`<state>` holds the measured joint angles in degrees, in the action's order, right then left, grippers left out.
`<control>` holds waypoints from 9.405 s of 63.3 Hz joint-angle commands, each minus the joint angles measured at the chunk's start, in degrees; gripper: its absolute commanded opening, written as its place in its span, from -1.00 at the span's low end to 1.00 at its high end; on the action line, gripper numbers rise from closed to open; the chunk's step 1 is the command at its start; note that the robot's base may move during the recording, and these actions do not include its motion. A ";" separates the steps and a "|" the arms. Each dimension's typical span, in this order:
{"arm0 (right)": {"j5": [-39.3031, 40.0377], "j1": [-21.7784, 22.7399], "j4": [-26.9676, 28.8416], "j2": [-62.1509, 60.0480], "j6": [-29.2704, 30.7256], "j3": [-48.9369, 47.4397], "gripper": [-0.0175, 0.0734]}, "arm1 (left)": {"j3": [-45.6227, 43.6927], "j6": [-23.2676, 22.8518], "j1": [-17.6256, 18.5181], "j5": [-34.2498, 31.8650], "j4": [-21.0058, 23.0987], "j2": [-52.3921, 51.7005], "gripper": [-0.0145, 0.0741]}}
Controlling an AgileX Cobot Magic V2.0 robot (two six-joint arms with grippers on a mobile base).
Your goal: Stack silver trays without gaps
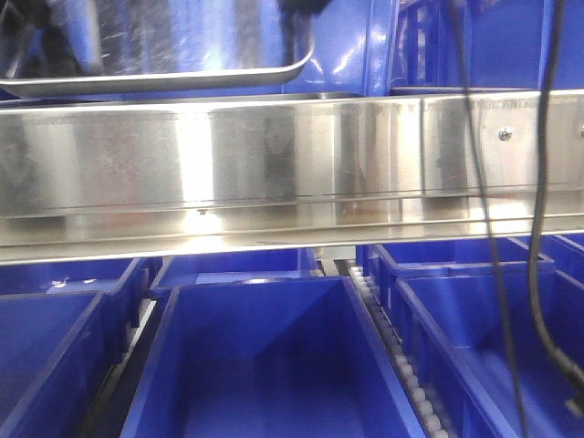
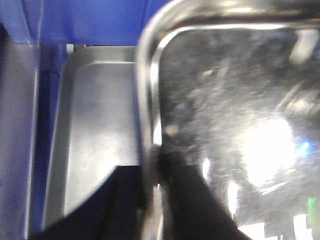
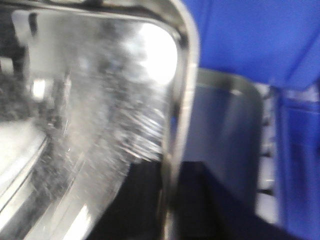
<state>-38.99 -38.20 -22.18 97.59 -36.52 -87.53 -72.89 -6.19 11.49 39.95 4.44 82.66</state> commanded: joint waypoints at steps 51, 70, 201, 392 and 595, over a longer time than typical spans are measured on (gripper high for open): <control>-0.61 -0.64 -1.69 -0.70 0.06 -0.35 -0.50 | -0.44 0.22 0.91 0.30 2.08 -1.06 -0.57; 0.15 -0.84 -1.69 -5.94 0.06 -0.35 -0.77 | -0.44 3.89 0.91 -1.20 2.08 -7.14 -0.66; 23.96 -5.66 -16.87 -88.67 0.06 58.03 -0.79 | 57.18 6.19 0.91 -24.79 -1.61 -82.66 -0.66; 38.99 38.58 15.85 -97.59 37.21 87.53 -0.79 | 57.18 6.19 0.91 -24.79 -1.83 -82.66 -0.66; 39.42 38.18 22.86 -97.59 37.21 87.53 -0.79 | 72.89 5.67 -8.08 -44.10 -5.23 -82.66 -0.66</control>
<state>-0.89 -0.03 0.78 0.18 0.41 0.06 0.14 0.00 2.06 -2.87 -1.51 0.24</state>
